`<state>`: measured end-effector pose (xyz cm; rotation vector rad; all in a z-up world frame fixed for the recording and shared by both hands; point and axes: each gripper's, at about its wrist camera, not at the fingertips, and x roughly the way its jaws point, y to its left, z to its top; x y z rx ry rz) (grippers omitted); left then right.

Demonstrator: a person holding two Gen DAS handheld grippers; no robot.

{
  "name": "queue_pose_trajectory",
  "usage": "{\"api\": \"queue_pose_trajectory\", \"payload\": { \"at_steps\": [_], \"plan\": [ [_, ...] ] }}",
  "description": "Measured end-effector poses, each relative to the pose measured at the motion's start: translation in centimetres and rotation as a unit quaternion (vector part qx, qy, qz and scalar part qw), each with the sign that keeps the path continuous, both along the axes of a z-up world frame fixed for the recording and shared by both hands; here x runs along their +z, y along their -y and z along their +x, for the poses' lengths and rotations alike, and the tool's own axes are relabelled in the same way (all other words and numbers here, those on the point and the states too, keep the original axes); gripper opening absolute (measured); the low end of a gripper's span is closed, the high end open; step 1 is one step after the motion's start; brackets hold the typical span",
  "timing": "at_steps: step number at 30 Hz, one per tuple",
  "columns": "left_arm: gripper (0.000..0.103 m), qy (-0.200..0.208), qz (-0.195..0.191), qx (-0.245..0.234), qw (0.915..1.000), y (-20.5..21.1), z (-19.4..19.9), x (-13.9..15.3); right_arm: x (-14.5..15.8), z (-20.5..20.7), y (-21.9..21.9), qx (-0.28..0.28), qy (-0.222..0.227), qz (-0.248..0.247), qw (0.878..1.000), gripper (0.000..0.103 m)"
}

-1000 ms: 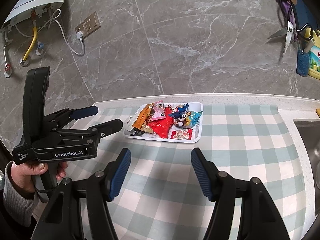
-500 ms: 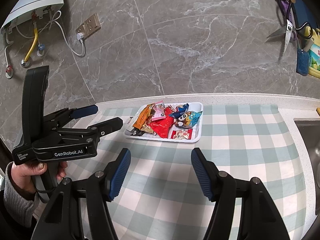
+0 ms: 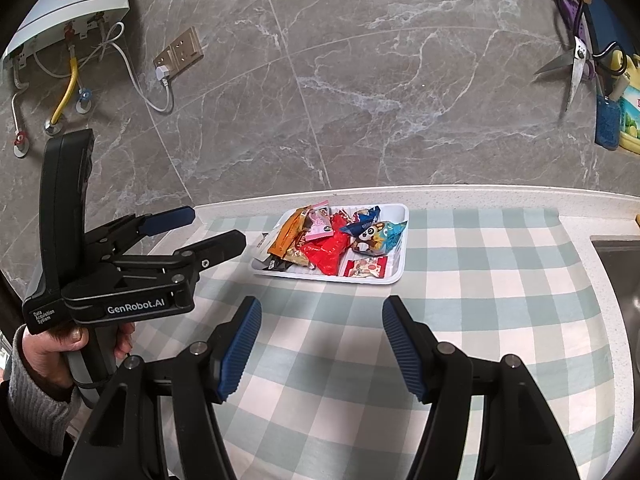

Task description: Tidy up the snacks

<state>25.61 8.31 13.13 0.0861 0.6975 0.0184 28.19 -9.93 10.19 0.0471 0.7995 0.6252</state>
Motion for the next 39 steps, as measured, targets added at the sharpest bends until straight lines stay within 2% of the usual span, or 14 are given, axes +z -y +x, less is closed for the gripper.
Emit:
{"api": "queue_pose_trajectory", "payload": {
  "at_steps": [8,14,18,32,39],
  "plan": [
    [0.089,0.014,0.020,0.009,0.9997,0.1,-0.6,-0.1,-0.2,-0.3,-0.3,-0.001,-0.003,0.004,1.000,0.066],
    [0.089,0.031,0.066,0.024,0.9971,0.8,-1.2,-0.2,-0.3,-0.4,-0.3,-0.003,-0.004,0.004,1.000,0.066],
    [0.089,0.027,0.052,0.014,0.9982,1.0,-1.3,-0.3,-0.3,-0.4,-0.4,-0.002,-0.005,0.005,1.000,0.066],
    [0.089,0.021,0.063,-0.002,0.9978,2.4,-1.4,-1.0,-0.5,-0.9,-0.4,-0.003,-0.007,0.008,1.000,0.066],
    [0.089,0.022,0.051,-0.008,0.9984,2.4,-1.5,-1.0,-0.5,-0.9,-0.4,-0.005,-0.007,0.009,1.000,0.066]
  ]
}}
